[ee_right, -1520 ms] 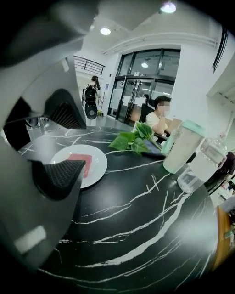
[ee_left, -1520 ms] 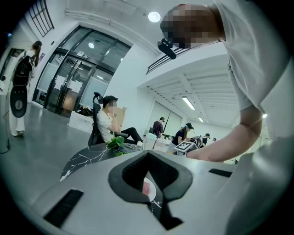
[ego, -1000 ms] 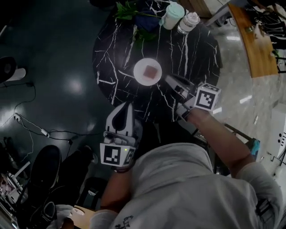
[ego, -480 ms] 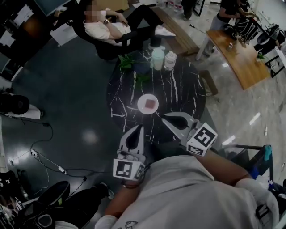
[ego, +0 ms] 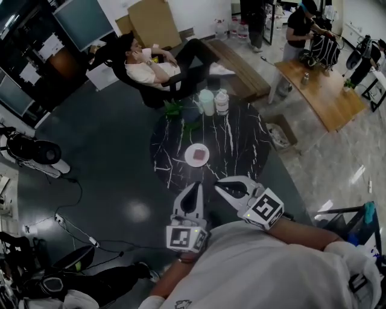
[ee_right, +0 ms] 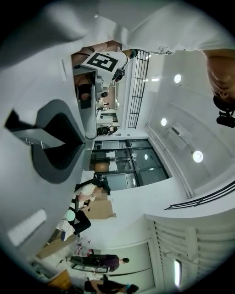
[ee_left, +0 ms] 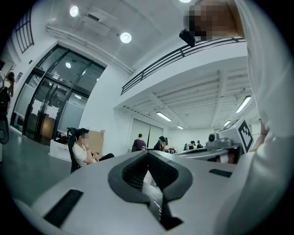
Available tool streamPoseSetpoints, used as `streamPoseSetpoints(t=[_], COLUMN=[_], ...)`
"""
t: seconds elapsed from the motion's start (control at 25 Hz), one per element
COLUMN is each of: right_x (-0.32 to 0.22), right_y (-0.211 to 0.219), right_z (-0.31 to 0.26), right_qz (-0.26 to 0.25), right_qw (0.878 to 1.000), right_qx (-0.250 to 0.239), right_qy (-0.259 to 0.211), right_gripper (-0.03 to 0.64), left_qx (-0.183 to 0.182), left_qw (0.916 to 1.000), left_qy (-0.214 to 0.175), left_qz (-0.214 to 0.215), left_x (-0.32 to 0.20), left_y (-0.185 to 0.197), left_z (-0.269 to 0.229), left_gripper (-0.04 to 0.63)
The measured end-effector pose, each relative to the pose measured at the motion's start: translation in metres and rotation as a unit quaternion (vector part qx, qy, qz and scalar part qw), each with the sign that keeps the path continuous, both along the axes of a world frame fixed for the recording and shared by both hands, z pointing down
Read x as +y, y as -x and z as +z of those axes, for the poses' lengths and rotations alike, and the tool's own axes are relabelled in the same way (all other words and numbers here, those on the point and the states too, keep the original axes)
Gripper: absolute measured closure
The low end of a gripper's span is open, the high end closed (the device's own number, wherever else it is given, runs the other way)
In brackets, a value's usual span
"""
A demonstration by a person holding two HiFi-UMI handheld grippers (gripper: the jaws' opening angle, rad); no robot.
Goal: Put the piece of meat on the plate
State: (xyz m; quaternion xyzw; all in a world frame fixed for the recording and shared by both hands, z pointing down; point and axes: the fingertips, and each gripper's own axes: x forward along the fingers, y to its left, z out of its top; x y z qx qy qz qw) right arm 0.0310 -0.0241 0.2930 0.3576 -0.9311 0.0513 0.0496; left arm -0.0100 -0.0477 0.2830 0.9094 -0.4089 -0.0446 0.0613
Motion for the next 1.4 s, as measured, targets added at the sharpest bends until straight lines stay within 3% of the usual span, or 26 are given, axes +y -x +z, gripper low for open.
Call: streamPoseSetpoints(t=[0.32, 0.64, 1.04, 1.4], right_x=[0.085, 0.146, 0.184, 0.223], right_y=[-0.030, -0.046, -0.049, -0.026], right_z=[-0.012, 0.000, -0.007, -0.017], right_qz=[-0.021, -0.042, -0.035, 0.001], right_qw=[0.999, 0.998, 0.999, 0.999], right_qx=[0.018, 0.004, -0.006, -0.021], right_qy=[-0.038, -0.036, -0.031, -0.041], right_gripper=[0.615, 0.615, 0.615, 0.615], left_qx=[-0.002, -0.009, -0.036, -0.046], left_qw=[0.9996, 0.9989, 0.9976, 0.9985], left_qy=[-0.004, 0.000, -0.020, -0.010], left_qz=[-0.028, -0.045, -0.055, -0.028], left_x=[0.085, 0.152, 0.204, 0.232], left_y=[-0.037, -0.058, -0.055, -0.033], left_z=[0.000, 0.016, 0.004, -0.003], left_gripper=[0.588, 0.589, 0.589, 0.589])
